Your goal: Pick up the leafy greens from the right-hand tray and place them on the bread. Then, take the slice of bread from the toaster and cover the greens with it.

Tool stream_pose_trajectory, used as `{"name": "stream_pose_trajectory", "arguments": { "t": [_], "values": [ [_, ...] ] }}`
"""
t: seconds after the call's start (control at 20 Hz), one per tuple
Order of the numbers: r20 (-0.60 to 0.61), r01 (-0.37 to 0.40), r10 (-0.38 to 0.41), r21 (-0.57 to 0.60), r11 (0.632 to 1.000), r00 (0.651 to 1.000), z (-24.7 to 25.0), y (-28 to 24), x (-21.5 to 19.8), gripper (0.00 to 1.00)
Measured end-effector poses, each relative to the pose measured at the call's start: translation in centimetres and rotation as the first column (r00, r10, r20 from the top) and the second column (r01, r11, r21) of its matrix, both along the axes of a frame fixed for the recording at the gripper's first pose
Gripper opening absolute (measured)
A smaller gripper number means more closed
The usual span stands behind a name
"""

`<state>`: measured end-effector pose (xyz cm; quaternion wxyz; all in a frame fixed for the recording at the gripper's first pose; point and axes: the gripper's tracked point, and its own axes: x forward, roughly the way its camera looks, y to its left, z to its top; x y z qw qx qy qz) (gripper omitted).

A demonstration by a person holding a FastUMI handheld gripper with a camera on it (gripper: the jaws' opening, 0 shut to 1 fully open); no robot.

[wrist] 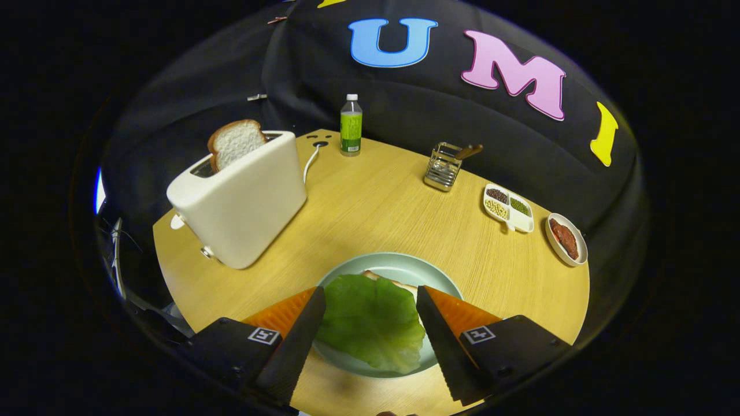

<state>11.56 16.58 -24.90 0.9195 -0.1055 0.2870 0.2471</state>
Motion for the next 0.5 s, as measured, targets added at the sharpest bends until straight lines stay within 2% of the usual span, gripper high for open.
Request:
{"name": "stream_pose_trajectory", "arguments": {
  "t": [0.2, 0.5],
  "values": [
    [0.075, -0.036, 0.031, 0.059, 0.998, 0.997, 4.6, 2.2, -0.7, 0.98],
    [0.193, -0.168, 0.148, 0.088, 0.982, 0.970, 11.0, 7.2, -1.9, 0.98]
  ]
}}
